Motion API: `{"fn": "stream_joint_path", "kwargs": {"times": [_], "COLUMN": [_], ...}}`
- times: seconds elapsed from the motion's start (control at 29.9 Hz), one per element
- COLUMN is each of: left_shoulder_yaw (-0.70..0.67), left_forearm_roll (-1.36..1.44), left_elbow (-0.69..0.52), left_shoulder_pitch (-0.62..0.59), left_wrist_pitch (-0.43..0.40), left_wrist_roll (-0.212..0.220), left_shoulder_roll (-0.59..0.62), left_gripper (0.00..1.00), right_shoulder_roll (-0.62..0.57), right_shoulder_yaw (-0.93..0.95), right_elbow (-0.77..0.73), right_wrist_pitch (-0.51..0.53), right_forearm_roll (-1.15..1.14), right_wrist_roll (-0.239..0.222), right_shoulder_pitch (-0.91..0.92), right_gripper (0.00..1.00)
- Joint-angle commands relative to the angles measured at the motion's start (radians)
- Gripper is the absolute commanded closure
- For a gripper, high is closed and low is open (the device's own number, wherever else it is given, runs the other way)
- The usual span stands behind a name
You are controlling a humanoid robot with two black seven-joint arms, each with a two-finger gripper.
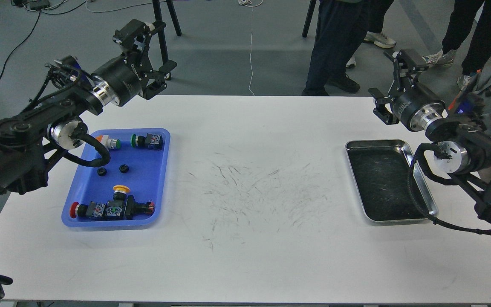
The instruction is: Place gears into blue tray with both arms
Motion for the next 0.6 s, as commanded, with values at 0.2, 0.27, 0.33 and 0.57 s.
{"fn": "stream_joint_path", "kwargs": {"times": [0.2,0.27,0.33,0.57], "left_shoulder_yaw": [-0.065,-0.108,-0.117,-0.218], "left_forearm_roll": [-0.042,-0.084,-0.104,-0.153], "left_elbow": [-0.005,-0.004,-0.001,0.001], "left_shoulder_pitch": [0.061,0.082,0.097,0.156], "left_wrist_pitch": [-0.046,-0.046,-0.046,0.036], "left_wrist_roll": [0.082,0.094,0.107,0.119], "left_shoulder_roll": [-0.017,-0.023,-0.022,-0.031], "left_gripper": [0.00,0.00,0.00,0.00], "right_shoulder_roll": [0.002,0.002,0.002,0.020], "right_shoulder_yaw": [0.017,0.021,0.024,0.046], "right_elbow": [0.001,-0.002,-0.005,-0.026], "right_wrist_pitch": [0.039,0.037,0.037,0.030], "right_forearm_roll": [0.001,0.012,0.047,0.075], "right_wrist_roll": [-0.001,-0.004,-0.005,-0.002], "right_shoulder_pitch": [-0.005,-0.005,-0.007,-0.007], "right_gripper": [0.01,0.01,0.01,0.01]}}
